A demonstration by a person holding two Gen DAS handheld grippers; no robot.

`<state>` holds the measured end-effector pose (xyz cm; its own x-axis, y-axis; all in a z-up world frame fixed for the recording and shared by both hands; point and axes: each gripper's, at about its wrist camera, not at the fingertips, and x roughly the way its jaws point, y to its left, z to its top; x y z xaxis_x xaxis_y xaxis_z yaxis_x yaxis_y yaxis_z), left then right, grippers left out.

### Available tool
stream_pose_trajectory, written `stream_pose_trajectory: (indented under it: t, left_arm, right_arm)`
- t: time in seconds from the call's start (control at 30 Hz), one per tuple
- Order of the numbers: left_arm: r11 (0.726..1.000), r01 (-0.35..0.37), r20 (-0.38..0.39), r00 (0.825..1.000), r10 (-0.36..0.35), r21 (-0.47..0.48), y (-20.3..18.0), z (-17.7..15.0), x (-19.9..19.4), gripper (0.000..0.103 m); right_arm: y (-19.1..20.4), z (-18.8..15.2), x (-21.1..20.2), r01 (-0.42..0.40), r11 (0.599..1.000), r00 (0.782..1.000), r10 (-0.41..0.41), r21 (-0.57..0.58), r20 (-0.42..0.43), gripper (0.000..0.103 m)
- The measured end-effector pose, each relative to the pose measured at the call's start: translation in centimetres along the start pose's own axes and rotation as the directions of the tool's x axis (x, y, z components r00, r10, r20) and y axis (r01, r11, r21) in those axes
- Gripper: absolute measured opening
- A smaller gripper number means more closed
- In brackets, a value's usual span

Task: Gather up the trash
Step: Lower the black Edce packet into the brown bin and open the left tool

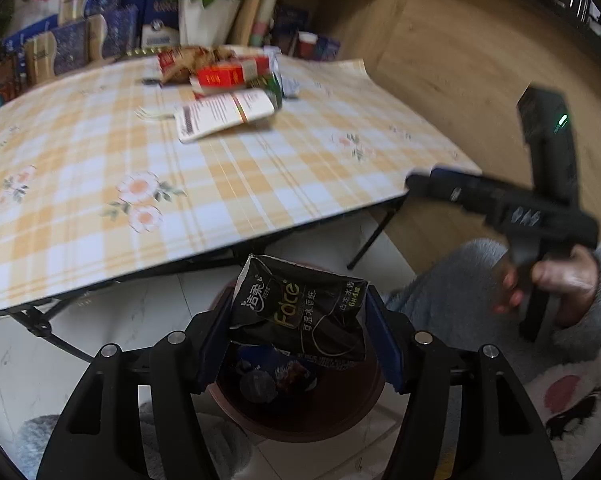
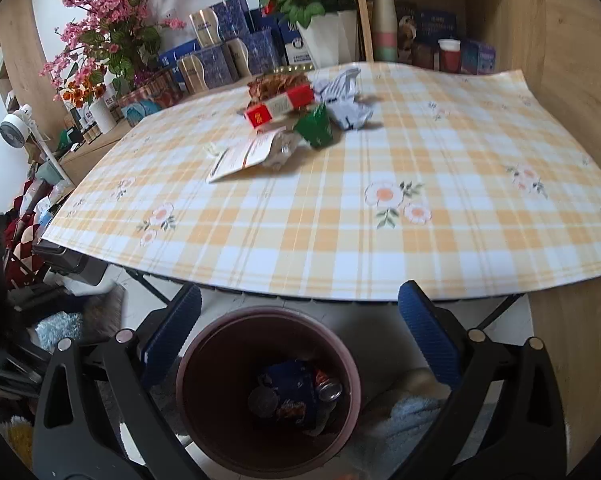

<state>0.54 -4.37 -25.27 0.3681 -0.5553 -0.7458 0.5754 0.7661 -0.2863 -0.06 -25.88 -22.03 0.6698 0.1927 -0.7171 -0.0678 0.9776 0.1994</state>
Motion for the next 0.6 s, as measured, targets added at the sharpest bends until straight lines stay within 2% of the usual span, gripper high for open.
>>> stream_pose_trajectory:
  t: [0.2,0.4,0.6]
  left_arm:
    - [1.0,0.01,-0.067,0.998,-0.009,0.014,-0.3,-0.1,2.8,0.061]
    - [0.997,-0.019,-0.165,0.986,0.03,0.072,-1.2,-1.0,5.2,0.061]
    - [0.994,-0.029,-0.204,0.978,0.049,0.103,-1.3,-1.5,6.0,0.062]
  right_arm:
    - [0.0,0.7,-0.7,0.0,1.0,1.0,0.0,0.013,0.028,0.097]
    - [0.5,1.0,-1.3,-0.008,1.0,0.999,0.009,-0.009,0.046,0.097]
    - [0.5,0.8,-1.0,-0.016,1.0,0.999,0.016,0.006,0.036,0.097]
